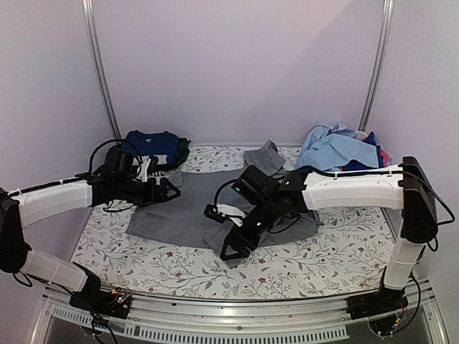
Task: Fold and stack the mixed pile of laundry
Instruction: Adjust the 1/3-folded shirt at the center of the board.
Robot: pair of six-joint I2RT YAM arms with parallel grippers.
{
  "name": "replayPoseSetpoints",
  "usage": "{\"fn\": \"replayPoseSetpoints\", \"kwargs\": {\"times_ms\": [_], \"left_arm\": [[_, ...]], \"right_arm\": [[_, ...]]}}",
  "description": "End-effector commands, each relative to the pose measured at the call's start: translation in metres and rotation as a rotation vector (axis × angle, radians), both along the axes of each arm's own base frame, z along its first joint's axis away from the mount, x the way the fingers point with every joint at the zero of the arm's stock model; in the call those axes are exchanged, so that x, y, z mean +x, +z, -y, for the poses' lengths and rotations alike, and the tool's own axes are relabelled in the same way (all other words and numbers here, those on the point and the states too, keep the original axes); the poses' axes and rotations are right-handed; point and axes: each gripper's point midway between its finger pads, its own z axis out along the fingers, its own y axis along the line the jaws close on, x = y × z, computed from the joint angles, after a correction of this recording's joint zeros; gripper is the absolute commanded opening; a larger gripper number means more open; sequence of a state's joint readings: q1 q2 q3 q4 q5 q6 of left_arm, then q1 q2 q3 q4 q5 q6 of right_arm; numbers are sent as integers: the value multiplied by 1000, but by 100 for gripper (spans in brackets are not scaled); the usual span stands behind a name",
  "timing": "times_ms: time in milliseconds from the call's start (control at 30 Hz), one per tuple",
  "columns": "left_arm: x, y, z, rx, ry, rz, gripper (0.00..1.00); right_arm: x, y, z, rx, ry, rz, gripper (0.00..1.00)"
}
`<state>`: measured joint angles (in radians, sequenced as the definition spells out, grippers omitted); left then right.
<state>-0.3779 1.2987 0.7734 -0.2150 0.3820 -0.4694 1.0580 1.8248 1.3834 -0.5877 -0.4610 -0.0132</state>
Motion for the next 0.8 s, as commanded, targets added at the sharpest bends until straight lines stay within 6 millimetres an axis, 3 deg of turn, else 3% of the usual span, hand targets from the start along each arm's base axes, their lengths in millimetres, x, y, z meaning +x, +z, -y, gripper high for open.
{"fn": "replayPoseSetpoints", "kwargs": {"times_ms": [0, 133, 233, 400, 467, 533, 633, 700, 767], "left_arm": [[-3, 1, -13, -1, 39, -7, 93], [-4, 2, -22, 13, 56, -9, 93], [-5, 5, -25, 12, 61, 3, 93], [0, 10, -30, 27, 69, 25, 93], [2, 9, -31, 30, 69, 27, 93], [4, 10, -32, 36, 65, 30, 93], [6, 15, -31, 37, 55, 46, 93], [8, 20, -30, 32, 46, 67, 93], [10, 25, -29, 29, 38, 85, 93]], "right_arm": [[-3, -25, -15, -58, 39, 54, 64], [4, -63, -16, -178, 3, 88, 64], [13, -77, -13, -250, -27, 135, 65], [22, -121, 7, -442, -20, 222, 64], [28, -133, 15, -505, -26, 261, 57], [33, -137, 19, -535, -31, 283, 40], [35, -109, 2, -480, -30, 279, 5], [35, -70, -23, -356, -19, 265, 0], [38, -7, -48, -160, -16, 233, 0]]}}
